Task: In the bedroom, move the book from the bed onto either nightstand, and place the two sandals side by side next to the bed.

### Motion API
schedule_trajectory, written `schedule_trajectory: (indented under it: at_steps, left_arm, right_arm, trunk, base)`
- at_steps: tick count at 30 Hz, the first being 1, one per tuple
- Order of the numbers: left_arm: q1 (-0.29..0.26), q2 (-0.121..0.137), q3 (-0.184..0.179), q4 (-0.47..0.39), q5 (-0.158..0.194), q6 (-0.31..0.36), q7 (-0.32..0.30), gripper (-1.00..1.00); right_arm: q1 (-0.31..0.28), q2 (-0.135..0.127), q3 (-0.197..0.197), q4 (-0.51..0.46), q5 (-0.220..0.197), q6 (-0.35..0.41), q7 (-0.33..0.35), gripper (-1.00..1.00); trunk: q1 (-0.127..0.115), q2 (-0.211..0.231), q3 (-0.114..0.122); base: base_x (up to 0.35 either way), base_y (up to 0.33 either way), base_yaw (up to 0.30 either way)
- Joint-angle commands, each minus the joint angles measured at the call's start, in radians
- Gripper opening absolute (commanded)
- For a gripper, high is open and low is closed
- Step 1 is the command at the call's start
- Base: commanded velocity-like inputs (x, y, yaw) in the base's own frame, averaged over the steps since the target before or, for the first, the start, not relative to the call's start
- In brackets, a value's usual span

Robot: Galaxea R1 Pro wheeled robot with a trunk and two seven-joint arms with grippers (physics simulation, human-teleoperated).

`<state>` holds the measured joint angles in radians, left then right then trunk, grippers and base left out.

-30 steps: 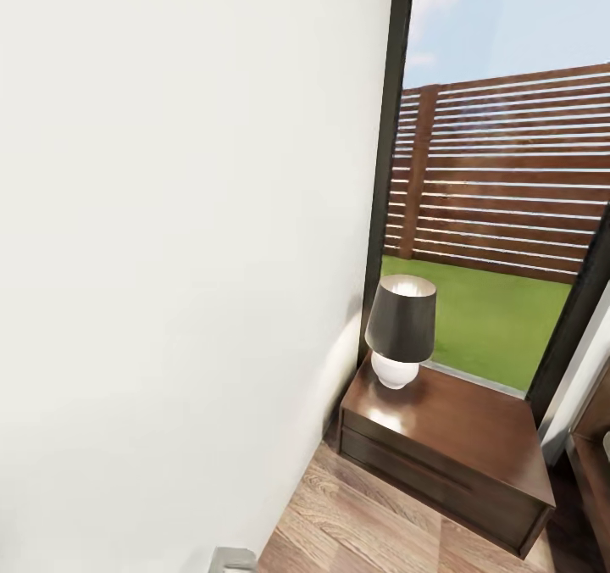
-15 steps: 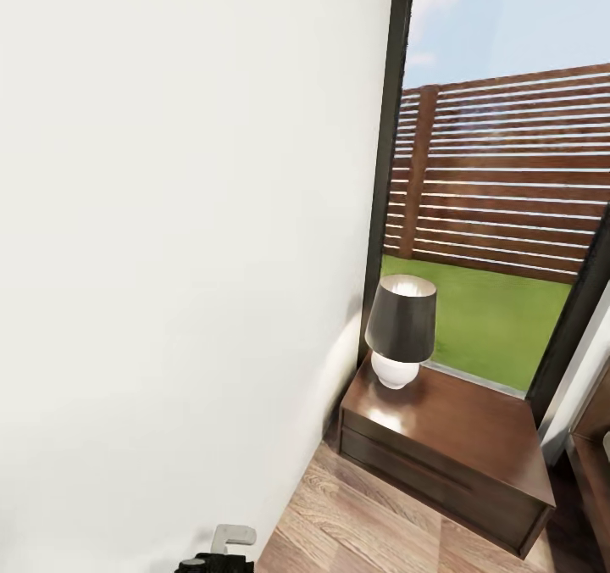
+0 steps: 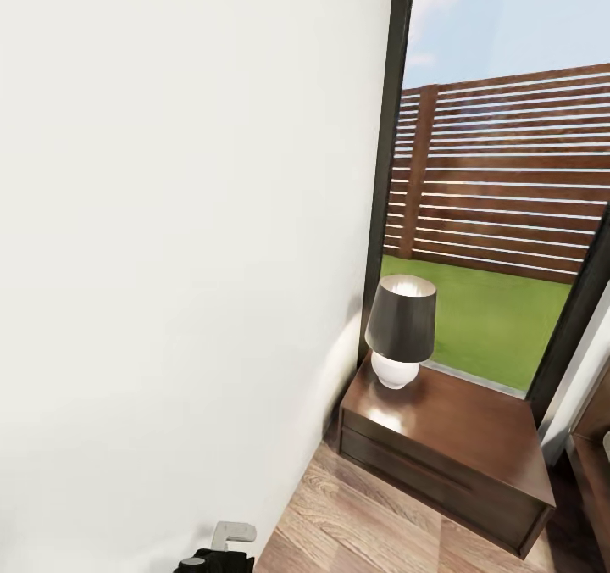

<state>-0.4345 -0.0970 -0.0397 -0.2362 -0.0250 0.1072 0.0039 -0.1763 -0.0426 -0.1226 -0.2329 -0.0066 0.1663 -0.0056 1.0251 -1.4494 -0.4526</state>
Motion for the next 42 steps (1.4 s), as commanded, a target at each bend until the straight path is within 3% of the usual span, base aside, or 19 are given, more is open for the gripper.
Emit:
schedule_trajectory:
  at_steps: [1, 8, 13, 42]
  left_arm:
    - [0.000, 0.000, -0.004, -0.002, -0.003, 0.005, 0.000, 1.00]
    - [0.000, 0.000, -0.005, -0.003, -0.002, 0.003, -0.002, 1.00]
    - [-0.003, 0.013, 0.022, 0.025, -0.002, -0.005, -0.002, 1.00]
    - [-0.003, 0.013, 0.022, 0.028, -0.002, -0.005, -0.002, 1.00]
  right_arm:
    - [0.000, 0.000, -0.004, -0.002, -0.001, 0.006, -0.001, 1.00]
    - [0.000, -0.001, -0.002, -0.002, 0.000, 0.003, -0.001, 1.00]
    - [0.027, 0.000, -0.005, -0.003, -0.019, 0.010, 0.006, 1.00]
    - [0.027, 0.000, -0.005, -0.003, -0.019, 0.010, 0.006, 1.00]
  trunk:
    - [0.000, -0.001, -0.001]
    - [0.000, -0.001, -0.001]
    - [0.000, -0.001, -0.001]
    - [0.000, -0.001, -0.001]
  base:
    - [0.000, 0.000, 0.000]
    - [0.000, 0.000, 0.000]
    - [0.000, 0.000, 0.000]
    - [0.000, 0.000, 0.000]
